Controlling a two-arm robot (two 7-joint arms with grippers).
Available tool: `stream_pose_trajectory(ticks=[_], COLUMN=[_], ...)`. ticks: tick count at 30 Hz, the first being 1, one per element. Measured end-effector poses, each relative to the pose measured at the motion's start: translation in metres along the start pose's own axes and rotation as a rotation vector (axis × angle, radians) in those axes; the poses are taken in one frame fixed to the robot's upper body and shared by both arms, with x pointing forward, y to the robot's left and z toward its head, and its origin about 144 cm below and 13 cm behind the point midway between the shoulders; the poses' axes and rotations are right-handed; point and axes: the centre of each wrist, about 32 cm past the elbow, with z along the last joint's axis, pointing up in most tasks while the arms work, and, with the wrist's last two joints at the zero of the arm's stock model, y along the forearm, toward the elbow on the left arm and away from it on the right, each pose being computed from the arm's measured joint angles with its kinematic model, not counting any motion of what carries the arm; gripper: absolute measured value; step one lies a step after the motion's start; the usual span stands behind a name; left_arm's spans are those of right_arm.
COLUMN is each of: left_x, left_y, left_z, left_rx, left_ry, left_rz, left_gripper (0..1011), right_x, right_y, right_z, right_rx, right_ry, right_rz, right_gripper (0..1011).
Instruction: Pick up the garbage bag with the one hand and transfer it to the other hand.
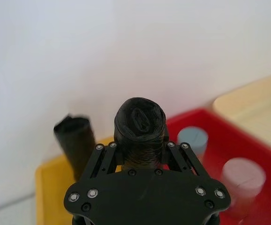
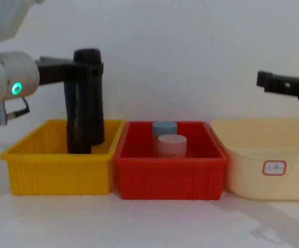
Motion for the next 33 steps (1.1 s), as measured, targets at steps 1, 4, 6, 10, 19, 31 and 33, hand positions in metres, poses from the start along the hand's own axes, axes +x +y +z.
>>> stream_pose_trajectory(ticks=[1,4,6,10,19,31,33], left_x=[0.000,0.000,0.000,0.000,-0.002,-0.014,-0.017], left_y=[0.000,0.001,0.002,0.003,0.003,0.000,-0.001], left_z=[0.002,0.017,0.023,0.035,0.055,0.056,0.055], left_rx=[-0.007,-0.055,-0.076,-0.120,-0.179,-0.167,-0.162], left_ry=[0.004,0.020,0.028,0.044,0.078,0.112,0.117], left_rz=[-0.006,-0.041,-0.058,-0.100,-0.219,-0.344,-0.355], left_gripper=[392,381,381,381,381,381,381], right_x=[0.001,0.006,0.009,0.014,0.023,0.029,0.028], right_y=[0.001,0.005,0.008,0.012,0.020,0.026,0.027], right_z=[0.003,0.015,0.021,0.033,0.053,0.059,0.060], right_rx=[0.003,0.013,0.021,0.033,0.035,-0.026,-0.039], right_ry=[-0.002,-0.015,-0.024,-0.041,-0.062,-0.079,-0.087], right_rz=[0.010,0.050,0.069,0.114,0.229,0.345,0.352], right_gripper=[1001,1001,1001,1001,1001,1001,1001])
